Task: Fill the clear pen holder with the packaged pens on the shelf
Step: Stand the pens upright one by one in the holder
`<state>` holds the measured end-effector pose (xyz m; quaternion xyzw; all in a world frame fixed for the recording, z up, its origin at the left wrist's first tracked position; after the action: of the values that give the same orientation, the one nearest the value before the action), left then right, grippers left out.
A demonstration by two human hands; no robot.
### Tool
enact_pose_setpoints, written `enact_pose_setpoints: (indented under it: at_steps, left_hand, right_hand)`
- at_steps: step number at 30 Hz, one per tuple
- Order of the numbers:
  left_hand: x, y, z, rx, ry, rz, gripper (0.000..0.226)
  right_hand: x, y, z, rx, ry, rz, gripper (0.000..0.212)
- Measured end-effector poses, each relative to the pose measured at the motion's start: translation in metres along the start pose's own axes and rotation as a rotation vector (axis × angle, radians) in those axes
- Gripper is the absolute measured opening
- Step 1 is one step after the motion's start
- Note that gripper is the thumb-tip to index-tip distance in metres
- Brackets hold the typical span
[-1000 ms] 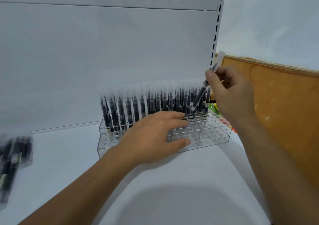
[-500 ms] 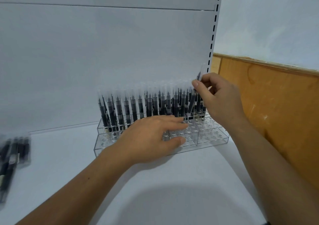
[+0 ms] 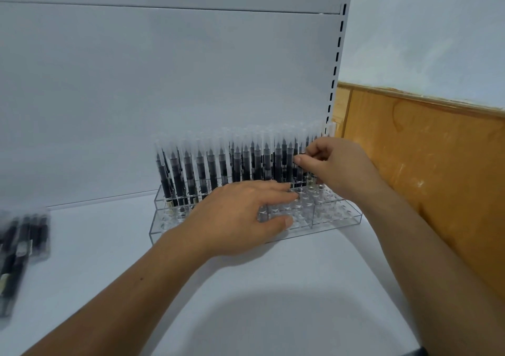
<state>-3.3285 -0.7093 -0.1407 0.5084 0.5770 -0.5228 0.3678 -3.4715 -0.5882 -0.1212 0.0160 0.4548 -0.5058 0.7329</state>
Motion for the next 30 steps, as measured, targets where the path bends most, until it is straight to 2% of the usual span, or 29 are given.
enact_pose_setpoints:
  at_steps: [6,10,14,20,24,30]
  left_hand:
    - [0.001,0.002,-0.007,0.055,-0.146,-0.001,0.052]
    - [-0.010,0.001,-0.013,0.082,-0.207,0.005,0.056]
    - [-0.029,0.021,-0.013,0.039,-0.168,-0.035,0.055]
    - [-0.064,0.094,0.027,-0.200,-0.132,-0.128,0.044]
    - [-0.077,0.160,0.064,-0.423,-0.120,-0.173,0.041]
    - [-0.081,0.254,0.107,-0.637,-0.132,-0.254,0.048]
  right_hand:
    - [0.000,0.003,0.001,0.001,0.124,0.063,0.022]
    - [-0.008,0.007,0.006,0.011,0.158,0.115,0.031]
    - [-0.016,0.012,0.012,0.019,0.207,0.149,0.032]
    - [-0.014,0.019,0.055,-0.058,0.235,0.210,0.029]
    - [0.006,0.034,0.118,-0.143,0.139,0.346,0.025]
    - [0.091,0.078,0.222,-0.439,0.192,0.587,0.022]
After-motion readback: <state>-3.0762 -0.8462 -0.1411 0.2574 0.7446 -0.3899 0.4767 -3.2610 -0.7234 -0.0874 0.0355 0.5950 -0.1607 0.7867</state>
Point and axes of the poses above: each hand's wrist, its own y-axis away from the middle knuckle, its own x-axis out of the palm, z = x × y, the point moved 4 cm from there along -y, towards the middle knuckle, and after that the axes turned 1 degree about x, right-handed, at the moved point
